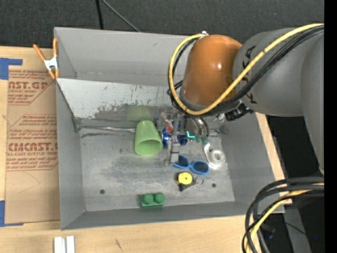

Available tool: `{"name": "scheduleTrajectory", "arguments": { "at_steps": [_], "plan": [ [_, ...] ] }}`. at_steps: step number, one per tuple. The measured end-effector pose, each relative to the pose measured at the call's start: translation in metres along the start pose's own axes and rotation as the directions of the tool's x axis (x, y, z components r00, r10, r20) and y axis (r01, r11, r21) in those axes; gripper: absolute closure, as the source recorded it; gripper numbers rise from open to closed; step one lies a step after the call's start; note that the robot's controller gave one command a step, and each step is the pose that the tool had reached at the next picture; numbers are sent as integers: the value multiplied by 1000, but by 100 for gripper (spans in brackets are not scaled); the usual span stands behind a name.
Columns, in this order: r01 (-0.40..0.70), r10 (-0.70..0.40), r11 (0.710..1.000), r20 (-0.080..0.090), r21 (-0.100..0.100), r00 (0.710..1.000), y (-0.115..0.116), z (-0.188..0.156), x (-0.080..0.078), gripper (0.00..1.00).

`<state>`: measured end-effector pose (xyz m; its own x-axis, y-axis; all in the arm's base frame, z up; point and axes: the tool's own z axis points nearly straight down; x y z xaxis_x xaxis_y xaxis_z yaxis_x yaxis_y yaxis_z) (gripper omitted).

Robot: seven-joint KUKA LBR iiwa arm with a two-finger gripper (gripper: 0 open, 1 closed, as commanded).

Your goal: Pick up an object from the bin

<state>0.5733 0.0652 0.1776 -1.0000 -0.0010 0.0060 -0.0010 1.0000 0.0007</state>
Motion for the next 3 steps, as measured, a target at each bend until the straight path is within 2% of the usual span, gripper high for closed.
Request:
{"name": "scheduleTrajectory", "arguments": {
  "at_steps": [1,2,3],
  "plan": [
    [-70,70,998,4,0,998,7,37,-12,0],
    [-190,190,982,25,-5,981,9,87,-23,0],
    [-231,231,973,6,-3,973,48,108,-16,0]
  ]
}}
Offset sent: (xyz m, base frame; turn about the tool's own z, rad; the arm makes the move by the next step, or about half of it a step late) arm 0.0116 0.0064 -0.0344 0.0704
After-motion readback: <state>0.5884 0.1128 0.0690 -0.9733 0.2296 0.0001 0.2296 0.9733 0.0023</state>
